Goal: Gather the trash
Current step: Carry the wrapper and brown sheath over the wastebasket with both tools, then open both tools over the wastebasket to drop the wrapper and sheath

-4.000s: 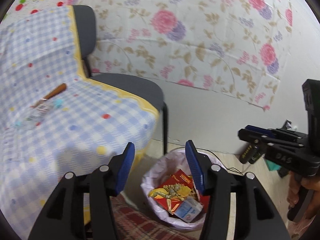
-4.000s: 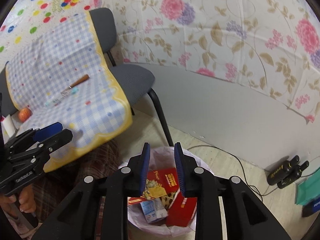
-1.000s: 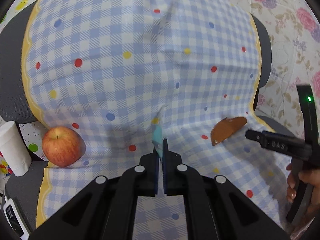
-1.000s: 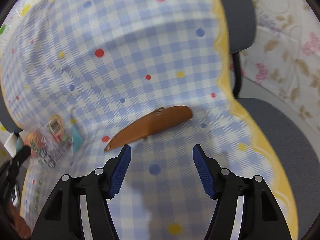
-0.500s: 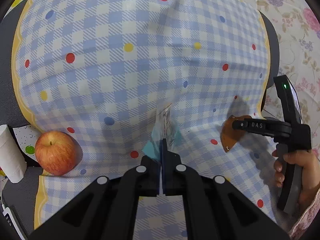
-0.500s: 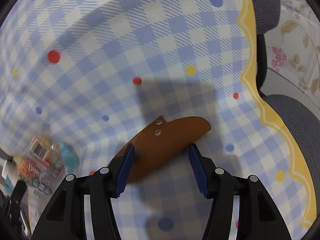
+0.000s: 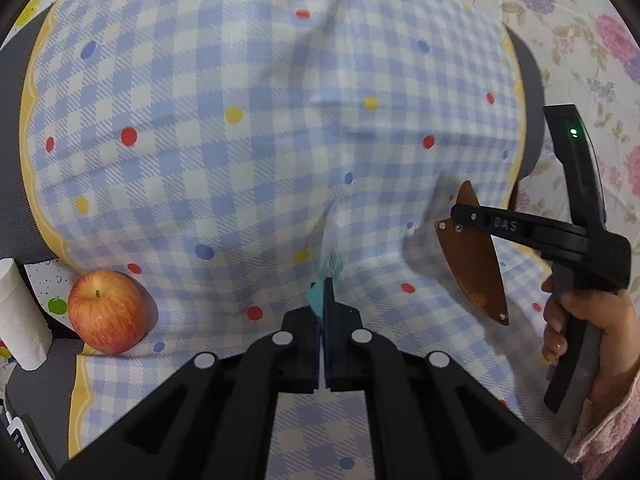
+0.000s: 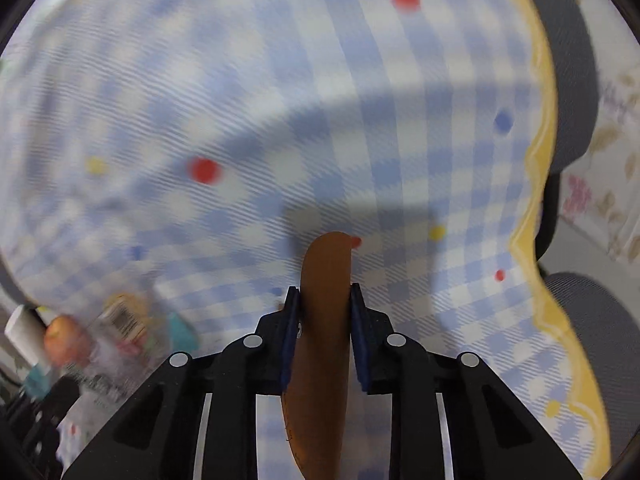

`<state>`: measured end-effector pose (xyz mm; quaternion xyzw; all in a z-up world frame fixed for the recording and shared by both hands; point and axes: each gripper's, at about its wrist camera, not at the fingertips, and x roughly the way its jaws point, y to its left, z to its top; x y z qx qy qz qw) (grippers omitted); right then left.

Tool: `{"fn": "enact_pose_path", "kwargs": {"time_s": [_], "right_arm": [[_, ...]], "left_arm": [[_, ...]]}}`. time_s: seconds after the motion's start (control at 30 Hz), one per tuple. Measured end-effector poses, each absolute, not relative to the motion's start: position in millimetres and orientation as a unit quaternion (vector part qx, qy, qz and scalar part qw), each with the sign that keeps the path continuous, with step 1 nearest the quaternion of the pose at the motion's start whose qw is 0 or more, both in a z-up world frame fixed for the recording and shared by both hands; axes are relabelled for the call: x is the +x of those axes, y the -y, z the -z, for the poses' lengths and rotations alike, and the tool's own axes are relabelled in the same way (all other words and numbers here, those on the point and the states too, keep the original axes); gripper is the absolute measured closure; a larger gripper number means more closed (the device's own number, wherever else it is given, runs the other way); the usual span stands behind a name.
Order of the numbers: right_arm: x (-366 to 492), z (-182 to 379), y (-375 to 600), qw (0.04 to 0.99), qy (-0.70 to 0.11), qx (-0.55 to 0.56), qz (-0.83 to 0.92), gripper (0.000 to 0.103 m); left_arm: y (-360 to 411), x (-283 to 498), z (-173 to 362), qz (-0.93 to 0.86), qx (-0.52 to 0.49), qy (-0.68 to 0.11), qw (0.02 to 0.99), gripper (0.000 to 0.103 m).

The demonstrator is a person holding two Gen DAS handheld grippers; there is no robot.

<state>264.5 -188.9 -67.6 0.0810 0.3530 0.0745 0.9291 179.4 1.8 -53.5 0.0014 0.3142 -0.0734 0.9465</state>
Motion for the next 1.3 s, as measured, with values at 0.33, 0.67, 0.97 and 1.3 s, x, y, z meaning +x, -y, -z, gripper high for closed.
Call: {"fn": "enact_pose_path", "kwargs": {"time_s": [0.33, 0.67, 0.97, 1.3], "right_arm": [[150.1, 1.8, 212.8, 0.946, -0.302, 0.068, -0.096, 0.079], [47.1, 10.4, 247.8, 0.951, -0.302, 0.05, -0.041, 0.078], [-53.9, 17.4, 302.6, 0.949, -0.307, 0.061, 0.037, 0.078], [-153.1, 38.2, 364.1, 0.934, -0.31, 0.091, 0.149, 0.077]], "left_arm": [[11.3, 96.0, 10.2, 0.134, -0.005, -0.264, 0.955, 0.103], [63.0, 16.4, 12.5, 0.189, 0.017, -0.259, 0.947, 0.103], [119.7, -44.8, 31.3, 0.278, 0.019, -0.269, 0.922, 0.103], [186.2, -105.0, 53.8, 0.378, 0.04, -0.277, 0.883, 0.103]]}}
